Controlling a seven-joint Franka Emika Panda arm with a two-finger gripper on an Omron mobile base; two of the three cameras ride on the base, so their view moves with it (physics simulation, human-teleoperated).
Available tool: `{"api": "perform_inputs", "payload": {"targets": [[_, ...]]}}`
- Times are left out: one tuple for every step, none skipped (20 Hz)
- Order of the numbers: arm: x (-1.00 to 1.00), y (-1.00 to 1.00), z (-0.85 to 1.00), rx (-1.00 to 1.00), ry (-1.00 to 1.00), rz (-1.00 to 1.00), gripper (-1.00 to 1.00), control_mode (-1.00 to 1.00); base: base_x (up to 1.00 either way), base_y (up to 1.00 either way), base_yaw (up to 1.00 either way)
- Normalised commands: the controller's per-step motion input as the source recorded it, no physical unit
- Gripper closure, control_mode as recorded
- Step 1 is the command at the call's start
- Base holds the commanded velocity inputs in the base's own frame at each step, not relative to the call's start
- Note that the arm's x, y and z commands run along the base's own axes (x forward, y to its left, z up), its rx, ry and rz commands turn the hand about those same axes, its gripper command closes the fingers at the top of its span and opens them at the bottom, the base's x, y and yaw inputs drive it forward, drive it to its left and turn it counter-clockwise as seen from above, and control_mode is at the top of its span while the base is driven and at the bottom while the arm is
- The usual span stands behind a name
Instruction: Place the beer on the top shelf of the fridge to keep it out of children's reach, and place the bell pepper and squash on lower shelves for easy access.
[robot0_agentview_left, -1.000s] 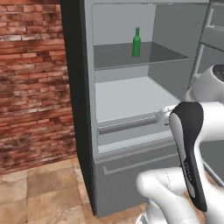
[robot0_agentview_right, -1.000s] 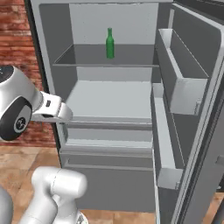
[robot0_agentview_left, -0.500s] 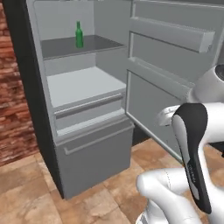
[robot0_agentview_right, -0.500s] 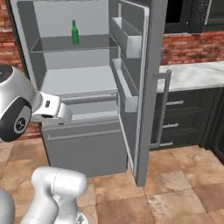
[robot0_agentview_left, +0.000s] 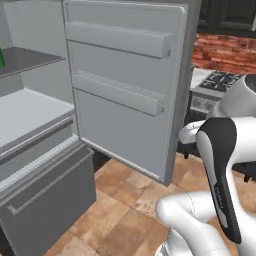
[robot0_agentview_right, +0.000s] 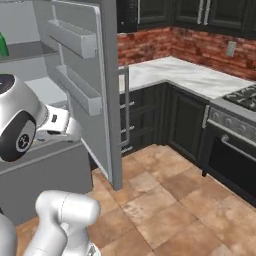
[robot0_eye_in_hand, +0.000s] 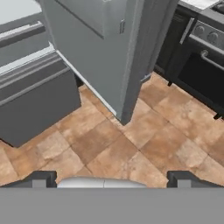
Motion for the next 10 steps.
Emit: {"api": "perform_inputs", "payload": {"targets": [[0.0,0.0,0.0,0.0,0.0,0.0,-1.0,1.0,0.22,-0.44,-0.51],[0.0,0.0,0.0,0.0,0.0,0.0,-1.0,1.0,0.31,-0.45,-0.48],[0.0,0.0,0.0,0.0,0.0,0.0,-1.0,1.0,0.39,-0.48,-0.45],[0.0,0.0,0.0,0.0,0.0,0.0,-1.0,1.0,0.49,-0.57,-0.44],[0.0,0.0,0.0,0.0,0.0,0.0,-1.0,1.0,0.49,-0.63,-0.43],[0.0,0.0,0.0,0.0,0.0,0.0,-1.0,1.0,0.52,-0.65,-0.42],[0.0,0.0,0.0,0.0,0.0,0.0,-1.0,1.0,0.55,-0.64,-0.41],[0.0,0.0,0.0,0.0,0.0,0.0,-1.0,1.0,0.61,-0.62,-0.4],[0.0,0.0,0.0,0.0,0.0,0.0,-1.0,1.0,0.68,-0.6,-0.36],[0.0,0.0,0.0,0.0,0.0,0.0,-1.0,1.0,0.74,-0.59,-0.33]]}}
